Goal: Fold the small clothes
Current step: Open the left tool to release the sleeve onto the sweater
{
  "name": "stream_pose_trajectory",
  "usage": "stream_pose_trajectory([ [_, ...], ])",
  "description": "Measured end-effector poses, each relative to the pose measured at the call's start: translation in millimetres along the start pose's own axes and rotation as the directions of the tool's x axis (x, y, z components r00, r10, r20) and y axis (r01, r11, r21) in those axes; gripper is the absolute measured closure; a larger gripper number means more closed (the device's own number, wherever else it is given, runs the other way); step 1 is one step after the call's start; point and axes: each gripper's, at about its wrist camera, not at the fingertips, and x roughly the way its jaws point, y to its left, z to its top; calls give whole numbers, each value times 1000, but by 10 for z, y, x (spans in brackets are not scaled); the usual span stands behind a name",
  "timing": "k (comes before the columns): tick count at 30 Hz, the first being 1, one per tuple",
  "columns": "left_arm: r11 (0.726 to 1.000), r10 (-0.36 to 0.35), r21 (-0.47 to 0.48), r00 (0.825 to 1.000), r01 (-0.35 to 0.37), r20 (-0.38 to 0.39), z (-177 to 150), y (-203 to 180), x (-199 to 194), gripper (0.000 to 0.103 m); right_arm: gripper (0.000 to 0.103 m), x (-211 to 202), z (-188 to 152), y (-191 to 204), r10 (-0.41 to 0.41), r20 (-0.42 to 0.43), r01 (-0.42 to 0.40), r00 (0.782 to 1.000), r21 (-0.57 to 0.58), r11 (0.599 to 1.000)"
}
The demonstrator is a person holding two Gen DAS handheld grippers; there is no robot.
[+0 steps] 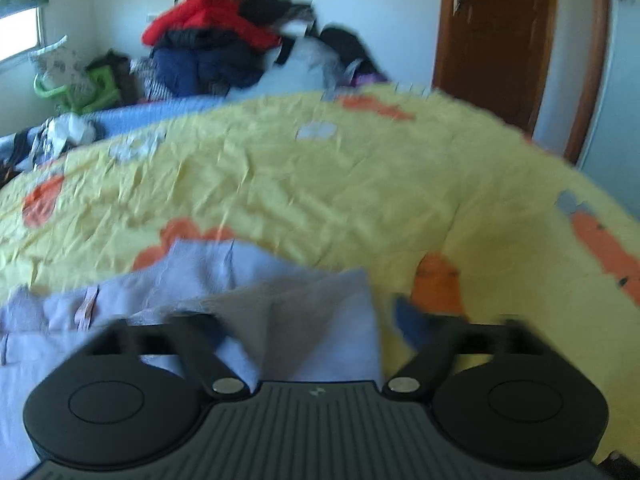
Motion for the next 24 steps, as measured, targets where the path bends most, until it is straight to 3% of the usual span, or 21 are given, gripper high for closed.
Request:
stream_pose_trajectory([
  [6,999,18,37,994,-22,104,76,-53,-206,8,11,-17,4,-37,-19,-1,19,1000,2,1000],
  [11,997,75,-40,982,-69,171,119,194,-431,8,11,-25,59,-15,-33,17,33,999,-11,999],
  [13,990,132,-80,974,-119,182,122,354,-503,8,11,-27,104,17,-32,30,33,999,-23,999],
  [16,968,240,-107,959,-226,149,39,611,-569,8,11,-23,246,80,1,67,2,998,-45,999],
  [20,920,384,-108,921,-376,70,-220,991,-619,8,10,162,525,186,137,81,-132,987,-55,990],
  [24,878,463,-136,886,-460,-6,-541,1384,-682,8,10,556,746,267,171,23,-170,985,-28,985],
])
